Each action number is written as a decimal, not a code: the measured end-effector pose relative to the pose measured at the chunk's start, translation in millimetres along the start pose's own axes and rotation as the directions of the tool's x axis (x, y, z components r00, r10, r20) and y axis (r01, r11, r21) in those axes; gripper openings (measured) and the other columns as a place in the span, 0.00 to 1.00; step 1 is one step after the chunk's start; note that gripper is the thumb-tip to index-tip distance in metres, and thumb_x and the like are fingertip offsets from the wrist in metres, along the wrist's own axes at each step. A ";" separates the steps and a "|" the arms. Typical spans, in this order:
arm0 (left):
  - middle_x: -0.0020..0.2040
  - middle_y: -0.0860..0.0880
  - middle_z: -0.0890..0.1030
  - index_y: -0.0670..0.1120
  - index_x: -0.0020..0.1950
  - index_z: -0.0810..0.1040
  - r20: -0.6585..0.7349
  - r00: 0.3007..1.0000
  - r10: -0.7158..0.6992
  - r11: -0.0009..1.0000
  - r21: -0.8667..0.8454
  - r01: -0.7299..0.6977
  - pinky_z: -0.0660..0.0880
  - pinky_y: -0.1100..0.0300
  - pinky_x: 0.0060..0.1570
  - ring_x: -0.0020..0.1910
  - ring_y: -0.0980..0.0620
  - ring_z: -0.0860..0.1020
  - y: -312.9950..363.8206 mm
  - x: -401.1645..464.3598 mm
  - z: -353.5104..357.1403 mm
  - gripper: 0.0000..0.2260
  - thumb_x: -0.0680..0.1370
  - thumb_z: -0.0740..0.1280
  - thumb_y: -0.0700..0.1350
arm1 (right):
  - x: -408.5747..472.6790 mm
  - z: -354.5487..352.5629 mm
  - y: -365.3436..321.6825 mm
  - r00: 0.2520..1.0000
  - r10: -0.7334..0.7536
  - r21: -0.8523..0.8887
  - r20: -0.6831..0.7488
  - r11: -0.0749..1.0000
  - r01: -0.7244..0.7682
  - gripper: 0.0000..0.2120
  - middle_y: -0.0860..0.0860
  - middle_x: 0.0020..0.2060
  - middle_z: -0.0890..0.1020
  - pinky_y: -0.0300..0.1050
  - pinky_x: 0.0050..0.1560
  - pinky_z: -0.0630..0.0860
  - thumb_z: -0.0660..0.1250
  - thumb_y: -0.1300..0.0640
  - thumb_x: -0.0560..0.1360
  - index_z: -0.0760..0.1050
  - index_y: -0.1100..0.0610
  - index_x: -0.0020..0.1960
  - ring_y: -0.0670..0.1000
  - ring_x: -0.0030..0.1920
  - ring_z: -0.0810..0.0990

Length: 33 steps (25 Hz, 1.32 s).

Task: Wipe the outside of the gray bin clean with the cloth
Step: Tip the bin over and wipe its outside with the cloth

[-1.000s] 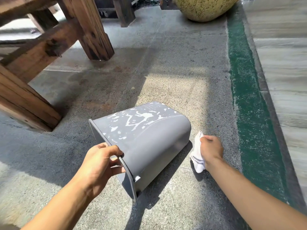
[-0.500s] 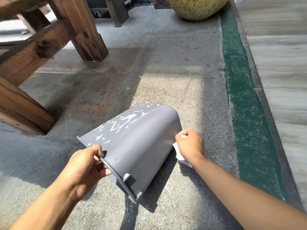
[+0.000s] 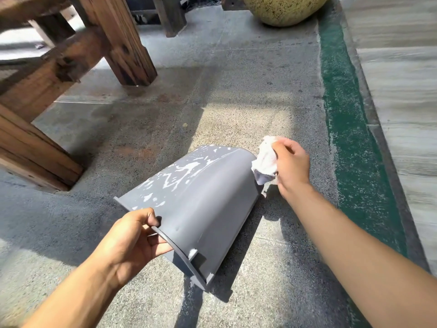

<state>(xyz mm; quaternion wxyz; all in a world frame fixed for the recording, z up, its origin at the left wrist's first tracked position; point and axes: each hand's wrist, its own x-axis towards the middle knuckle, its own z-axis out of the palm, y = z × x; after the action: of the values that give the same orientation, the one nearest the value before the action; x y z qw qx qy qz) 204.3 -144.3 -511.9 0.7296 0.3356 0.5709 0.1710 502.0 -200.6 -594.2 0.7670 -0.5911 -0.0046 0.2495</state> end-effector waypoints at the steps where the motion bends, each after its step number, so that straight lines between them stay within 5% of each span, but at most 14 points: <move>1: 0.25 0.48 0.76 0.44 0.37 0.67 0.020 1.000 -0.014 1.000 -0.024 0.014 0.83 0.49 0.28 0.20 0.48 0.78 1.1 -0.4 0.2 0.08 0.73 0.56 0.34 | -3.6 -2.1 -4.1 1.000 -0.003 0.034 0.018 0.999 0.002 0.09 0.54 0.49 0.85 0.47 0.40 0.83 0.69 0.67 0.76 0.81 0.58 0.54 0.50 0.43 0.86; 5: 0.31 0.47 0.74 0.43 0.37 0.69 0.016 0.999 0.030 0.997 -0.067 -0.029 0.82 0.56 0.27 0.25 0.50 0.76 1.8 3.6 -0.9 0.06 0.72 0.59 0.34 | -23.9 -8.4 -10.8 0.992 -0.069 -0.061 0.105 0.995 0.076 0.13 0.55 0.53 0.85 0.45 0.37 0.81 0.70 0.68 0.73 0.81 0.56 0.55 0.51 0.43 0.85; 9: 0.33 0.43 0.76 0.42 0.36 0.73 0.021 0.987 0.157 0.970 0.183 -0.158 0.77 0.59 0.26 0.26 0.50 0.74 -3.6 2.5 7.2 0.10 0.72 0.62 0.29 | -64.0 -1.7 -7.3 0.903 -0.261 -0.494 0.342 0.767 0.409 0.17 0.43 0.53 0.81 0.42 0.57 0.77 0.73 0.61 0.72 0.79 0.50 0.59 0.43 0.52 0.80; 13: 0.40 0.41 0.80 0.39 0.45 0.82 0.112 0.969 0.219 0.943 0.230 -0.239 0.81 0.57 0.31 0.32 0.49 0.76 1.7 0.4 11.1 0.09 0.72 0.66 0.27 | -125.2 19.0 3.0 0.640 -0.227 -0.426 0.734 0.581 0.694 0.16 0.49 0.53 0.80 0.38 0.59 0.73 0.73 0.55 0.72 0.81 0.51 0.59 0.45 0.53 0.78; 16: 0.41 0.41 0.83 0.36 0.50 0.83 0.243 0.947 0.209 0.928 0.255 -0.271 0.81 0.57 0.32 0.32 0.50 0.82 2.6 -4.3 9.7 0.09 0.74 0.67 0.27 | -146.2 37.7 1.4 0.460 -0.152 -0.314 0.875 0.545 0.778 0.13 0.49 0.52 0.79 0.37 0.58 0.74 0.71 0.55 0.75 0.83 0.53 0.59 0.47 0.52 0.79; 21: 0.37 0.45 0.81 0.43 0.42 0.85 0.319 0.921 0.226 0.908 0.274 -0.318 0.81 0.57 0.36 0.35 0.52 0.79 5.6 -2.8 2.1 0.10 0.66 0.71 0.31 | -139.9 52.9 0.9 0.406 -0.046 -0.322 0.913 0.529 0.785 0.12 0.46 0.53 0.79 0.44 0.61 0.75 0.67 0.52 0.79 0.84 0.51 0.59 0.48 0.54 0.80; 24: 0.39 0.39 0.80 0.39 0.45 0.83 0.280 0.939 0.199 0.914 0.292 -0.281 0.81 0.56 0.35 0.36 0.47 0.78 4.6 1.1 -1.0 0.12 0.63 0.72 0.31 | -124.9 54.2 8.7 0.457 -0.063 -0.398 0.887 0.397 0.827 0.13 0.46 0.54 0.77 0.50 0.56 0.77 0.65 0.51 0.78 0.84 0.49 0.59 0.52 0.52 0.80; 28: 0.41 0.38 0.76 0.36 0.49 0.78 0.206 0.967 0.152 0.914 0.344 -0.216 0.80 0.57 0.31 0.35 0.47 0.80 0.8 1.9 -11.0 0.17 0.61 0.72 0.32 | -70.5 31.9 17.4 0.675 -0.053 -0.644 0.736 0.251 0.723 0.13 0.46 0.55 0.77 0.51 0.54 0.78 0.66 0.50 0.77 0.81 0.48 0.59 0.54 0.51 0.80; 33: 0.34 0.44 0.72 0.38 0.42 0.77 0.085 0.994 0.068 0.966 0.243 -0.087 0.81 0.51 0.30 0.25 0.50 0.73 -0.9 6.4 -10.1 0.02 0.74 0.67 0.37 | -12.3 -33.4 27.6 0.897 -0.103 -0.877 0.431 0.189 0.443 0.14 0.53 0.54 0.78 0.54 0.51 0.81 0.64 0.52 0.78 0.81 0.52 0.61 0.56 0.46 0.80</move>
<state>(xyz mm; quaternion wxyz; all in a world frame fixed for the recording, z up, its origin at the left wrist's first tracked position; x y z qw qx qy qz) 196.5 -137.9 -518.4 0.6962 0.4519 0.5459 0.1146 490.9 -230.7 -625.8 0.2646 -0.8814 -0.3689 0.1308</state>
